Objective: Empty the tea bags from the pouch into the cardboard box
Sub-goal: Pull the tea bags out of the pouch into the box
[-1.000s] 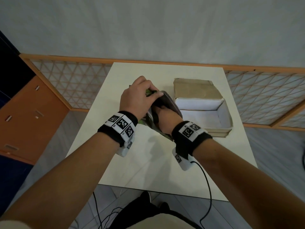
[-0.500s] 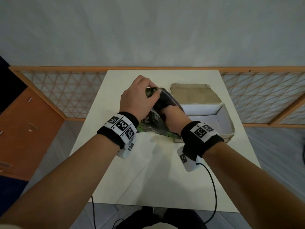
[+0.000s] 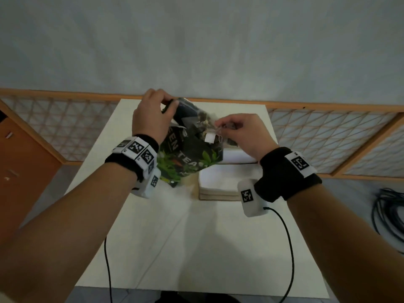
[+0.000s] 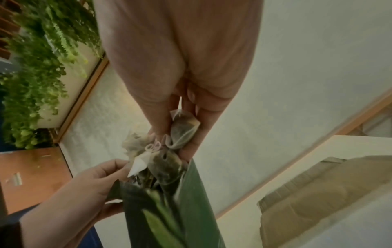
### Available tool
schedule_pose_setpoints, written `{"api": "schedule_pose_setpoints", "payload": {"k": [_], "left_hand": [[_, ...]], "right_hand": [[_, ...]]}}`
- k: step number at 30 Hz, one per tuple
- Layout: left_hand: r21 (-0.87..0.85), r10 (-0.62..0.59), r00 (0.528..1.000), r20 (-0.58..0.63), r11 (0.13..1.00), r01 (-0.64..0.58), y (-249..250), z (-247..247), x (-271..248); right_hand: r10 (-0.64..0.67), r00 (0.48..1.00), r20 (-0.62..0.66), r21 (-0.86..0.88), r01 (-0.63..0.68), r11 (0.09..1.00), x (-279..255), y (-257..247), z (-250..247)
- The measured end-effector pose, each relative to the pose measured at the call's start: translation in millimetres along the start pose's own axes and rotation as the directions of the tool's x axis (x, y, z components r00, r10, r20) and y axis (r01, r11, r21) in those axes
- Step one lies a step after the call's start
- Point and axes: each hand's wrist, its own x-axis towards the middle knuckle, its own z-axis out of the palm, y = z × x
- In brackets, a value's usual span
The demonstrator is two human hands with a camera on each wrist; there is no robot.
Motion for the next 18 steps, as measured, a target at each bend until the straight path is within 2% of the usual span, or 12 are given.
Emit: {"api": "schedule_pose_setpoints", "payload": {"k": [5,10,14,18], "left_hand": [[0.013,-0.025,1.0,-0.017,1.0,0.025,-0.2,5.8,12.2],[0.038,-0.008,1.0,0.014,0.999,0.008,2.2,10.6,8.5],[0.077,-0.039,0.999,0.013,0.996,0.037,1.1,6.8,11.2],[0.101,-0.106,0.994,-0.037,0.989,0.109,-5.2,-1.3,13.9]], "right_hand": [[0.004,0.992,-0.125,0.159,0.016,0.987,6.9,2.1,-23.8],[0.001,0.98,-0.197,0.357,0.071,0.932,10.7,-2.1,-40.2],[-0.014,0.959,-0.285,0.378,0.126,0.917,21.2,-1.1,-53.6],[0.042,0.959,-0.281,0.312,0.05,0.949,26.7,19.6,-57.2]]}}
